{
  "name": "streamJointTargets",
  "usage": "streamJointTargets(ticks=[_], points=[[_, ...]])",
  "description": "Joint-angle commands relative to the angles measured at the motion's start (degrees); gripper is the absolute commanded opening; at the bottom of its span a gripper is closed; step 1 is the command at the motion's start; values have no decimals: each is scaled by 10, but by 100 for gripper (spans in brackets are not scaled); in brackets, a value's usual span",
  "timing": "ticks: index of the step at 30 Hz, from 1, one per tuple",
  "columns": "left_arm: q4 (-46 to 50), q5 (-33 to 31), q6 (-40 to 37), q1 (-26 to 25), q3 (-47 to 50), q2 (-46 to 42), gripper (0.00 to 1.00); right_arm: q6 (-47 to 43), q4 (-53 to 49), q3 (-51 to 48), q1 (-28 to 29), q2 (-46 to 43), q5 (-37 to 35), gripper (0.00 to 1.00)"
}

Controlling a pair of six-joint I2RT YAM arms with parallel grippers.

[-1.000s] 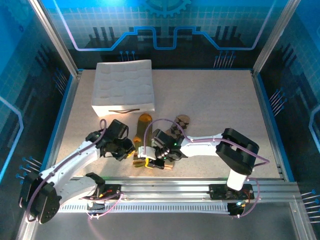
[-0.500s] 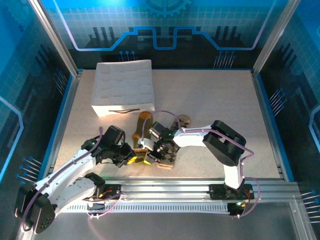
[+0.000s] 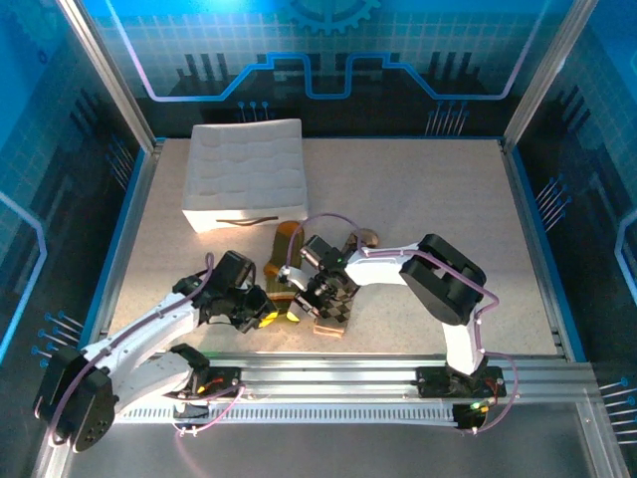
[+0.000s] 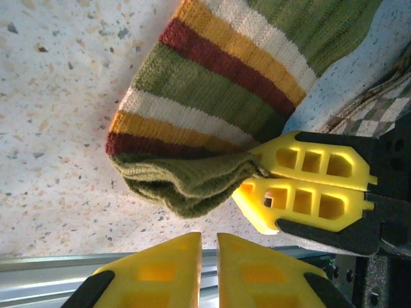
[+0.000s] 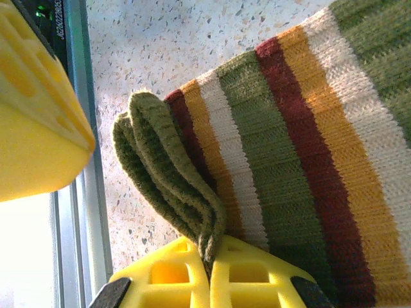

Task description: Roll the socks

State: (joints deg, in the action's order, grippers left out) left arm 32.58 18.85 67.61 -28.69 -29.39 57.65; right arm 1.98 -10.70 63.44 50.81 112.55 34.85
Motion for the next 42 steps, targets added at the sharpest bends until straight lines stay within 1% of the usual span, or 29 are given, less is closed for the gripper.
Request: streamJointTargets(ticks=[1, 3, 11, 12, 14, 17, 19, 22, 23, 25, 26, 29, 32, 36, 40, 42], points=[[-33, -10, 8, -6, 7, 20, 15, 18, -14, 13, -7, 15, 16, 0], [-47, -17, 11, -6, 7, 37, 14, 19, -15, 14, -7, 16, 17, 0], [-51, -76, 1, -5, -7, 112, 4, 14, -17, 17, -8, 17, 9, 0], [-47, -83, -1, -5, -9, 122, 3, 12, -18, 17, -8, 17, 7, 2], [-44, -93, -3, -5, -12, 135, 2, 1, -18, 12, -5, 9, -5, 13], [-29, -101, -7, -6, -18, 156, 1, -39, -1, -15, 3, -29, -46, 27], [-28, -99, -8, -5, -18, 168, 1, -78, 29, -50, 13, -75, -92, 33], [-24, -97, -11, -5, -22, 182, 1, -156, 120, -143, 37, -171, -195, 42], [-23, -97, -13, -4, -25, 187, 1, -201, 167, -187, 51, -208, -240, 45], [-16, -96, -16, -4, -33, 196, 1, -268, 242, -243, 75, -252, -302, 54], [-11, -95, -19, -4, -39, 201, 1, -308, 258, -260, 91, -266, -328, 56], [-5, -93, -23, -4, -47, 210, 1, -391, 239, -253, 134, -262, -388, 56], [-3, -90, -26, -5, -52, 220, 1, -452, 258, -251, 168, -229, -431, 55], [3, -87, -32, -4, -58, 233, 1, -488, 302, -224, 193, -164, -483, 47], [5, -86, -38, 0, -60, 236, 1, -501, 307, -195, 201, -112, -499, 42], [6, -82, -44, 4, -63, 237, 1, -501, 316, -184, 200, -87, -519, 39]])
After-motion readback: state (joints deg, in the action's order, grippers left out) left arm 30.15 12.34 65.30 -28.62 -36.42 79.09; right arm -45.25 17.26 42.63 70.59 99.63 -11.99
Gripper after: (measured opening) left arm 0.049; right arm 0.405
